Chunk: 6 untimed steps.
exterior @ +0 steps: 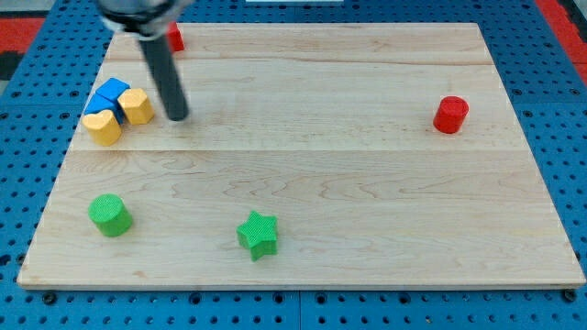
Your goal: Keep your arm diagonally top left to the green circle
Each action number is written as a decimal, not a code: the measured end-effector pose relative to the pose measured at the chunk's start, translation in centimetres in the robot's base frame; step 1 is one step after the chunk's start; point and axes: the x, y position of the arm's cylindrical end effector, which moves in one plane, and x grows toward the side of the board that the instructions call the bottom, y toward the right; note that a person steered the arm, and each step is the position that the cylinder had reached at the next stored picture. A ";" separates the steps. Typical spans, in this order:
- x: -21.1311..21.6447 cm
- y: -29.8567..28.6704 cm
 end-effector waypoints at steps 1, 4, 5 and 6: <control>5.3 0.7; 8.1 -12.1; 10.8 -13.8; 11.4 -13.7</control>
